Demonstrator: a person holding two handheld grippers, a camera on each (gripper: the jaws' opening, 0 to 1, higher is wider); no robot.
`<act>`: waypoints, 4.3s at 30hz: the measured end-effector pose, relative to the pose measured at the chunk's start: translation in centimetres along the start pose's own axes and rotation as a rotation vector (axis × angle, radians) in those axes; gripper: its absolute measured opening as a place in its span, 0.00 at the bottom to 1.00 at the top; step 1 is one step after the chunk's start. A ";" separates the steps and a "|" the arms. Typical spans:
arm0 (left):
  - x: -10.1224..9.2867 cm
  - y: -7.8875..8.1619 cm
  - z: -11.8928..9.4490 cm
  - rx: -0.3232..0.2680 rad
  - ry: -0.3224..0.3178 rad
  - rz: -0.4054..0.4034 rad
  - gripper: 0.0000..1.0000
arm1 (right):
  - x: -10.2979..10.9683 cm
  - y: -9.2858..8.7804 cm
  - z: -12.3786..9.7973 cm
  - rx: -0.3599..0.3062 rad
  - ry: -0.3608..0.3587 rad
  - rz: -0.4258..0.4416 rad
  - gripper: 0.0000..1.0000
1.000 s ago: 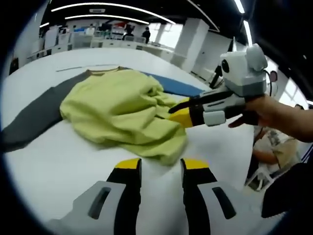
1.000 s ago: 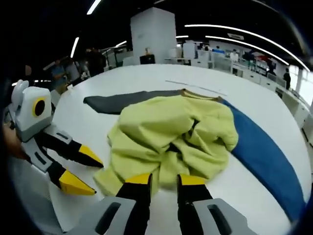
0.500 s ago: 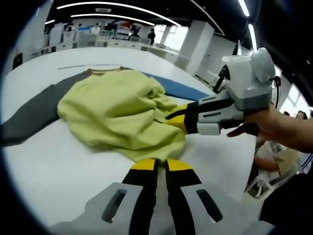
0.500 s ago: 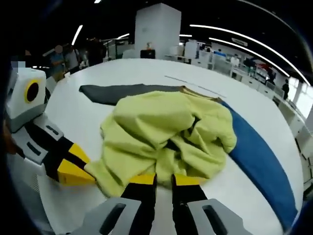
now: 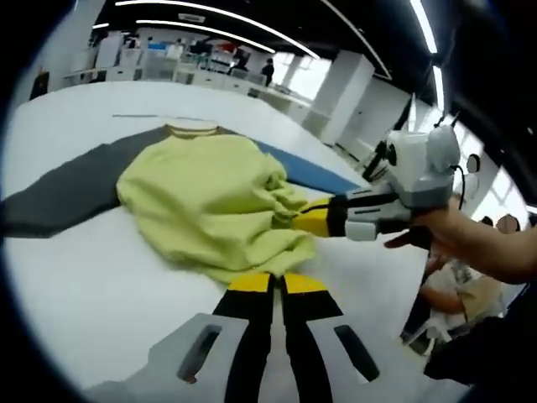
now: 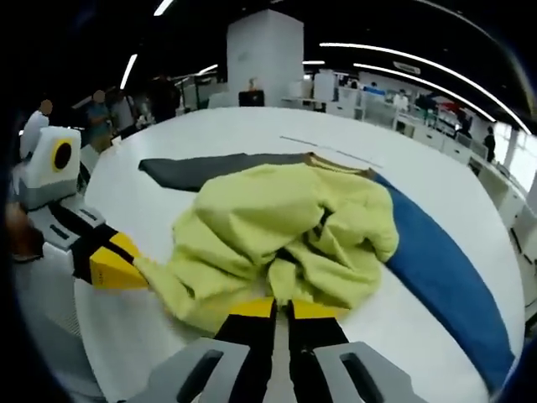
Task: Fold the garment on the visible template until the final outline fits inside the template.
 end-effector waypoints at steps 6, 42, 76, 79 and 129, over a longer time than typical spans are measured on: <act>1.6 1.0 -2.5 -0.018 0.040 -0.022 0.00 | 0.0 0.3 -1.6 -0.013 0.041 -0.006 0.00; 7.9 -0.2 -11.4 0.004 0.187 -0.190 0.00 | -1.3 -3.4 -11.8 0.014 0.079 0.035 0.00; 8.8 -5.1 -12.0 0.189 0.255 -0.217 0.05 | -0.2 -10.2 -13.1 0.211 0.098 0.066 0.12; 8.5 -4.8 -12.1 0.179 0.229 -0.206 0.12 | -0.2 -10.0 -13.5 0.227 0.096 0.088 0.21; 9.0 -6.7 -12.0 0.276 0.343 -0.047 0.01 | 1.2 -12.2 -12.4 0.309 -0.023 0.314 0.00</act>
Point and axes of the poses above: the point that each gripper's makers call its tool centre point, and the gripper's own axes: z roughly forward along the fingers, x roughly to its left, y roughly out of its top, the point moved 4 cm from there along -z, roughly backward along the fingers, and after that the axes turned 6 degrees about -z, right-handed, at the moved point
